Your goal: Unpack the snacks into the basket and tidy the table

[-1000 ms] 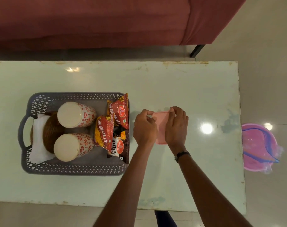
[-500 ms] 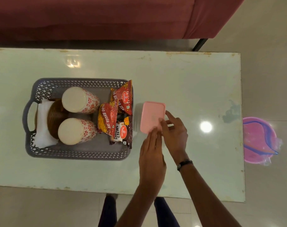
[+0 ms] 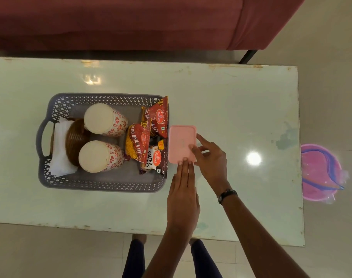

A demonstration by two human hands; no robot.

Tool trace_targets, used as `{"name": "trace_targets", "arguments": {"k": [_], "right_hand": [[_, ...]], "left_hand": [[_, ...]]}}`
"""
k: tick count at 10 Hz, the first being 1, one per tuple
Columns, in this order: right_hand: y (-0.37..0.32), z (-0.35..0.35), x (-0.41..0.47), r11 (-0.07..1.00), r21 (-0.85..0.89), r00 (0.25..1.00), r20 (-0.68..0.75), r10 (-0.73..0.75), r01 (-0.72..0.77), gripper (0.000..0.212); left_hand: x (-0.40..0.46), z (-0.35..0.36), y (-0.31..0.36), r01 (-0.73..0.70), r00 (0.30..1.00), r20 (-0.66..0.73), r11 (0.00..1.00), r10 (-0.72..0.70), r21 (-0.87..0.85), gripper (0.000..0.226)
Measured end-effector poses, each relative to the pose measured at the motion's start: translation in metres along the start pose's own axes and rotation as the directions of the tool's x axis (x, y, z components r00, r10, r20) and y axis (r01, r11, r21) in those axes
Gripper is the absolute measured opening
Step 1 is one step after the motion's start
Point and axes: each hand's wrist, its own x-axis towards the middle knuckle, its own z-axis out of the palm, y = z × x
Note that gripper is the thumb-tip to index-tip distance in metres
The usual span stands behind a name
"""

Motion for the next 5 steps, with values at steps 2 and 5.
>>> {"name": "trace_targets", "arguments": {"k": [2,5], "right_hand": [[-0.005,0.001,-0.005,0.998,0.058,0.999,-0.032,0.025,-0.023,0.042],[-0.044,-0.008,-0.032,0.986,-0.137,0.995,-0.030,0.095,-0.099,0.050]], "left_hand": [[0.001,0.000,0.004,0.019,1.000,-0.007,1.000,-0.019,-0.022,0.066],[-0.016,-0.053,-0.011,-0.141,0.990,-0.030,0.984,0.139,-0.112,0.065]]}}
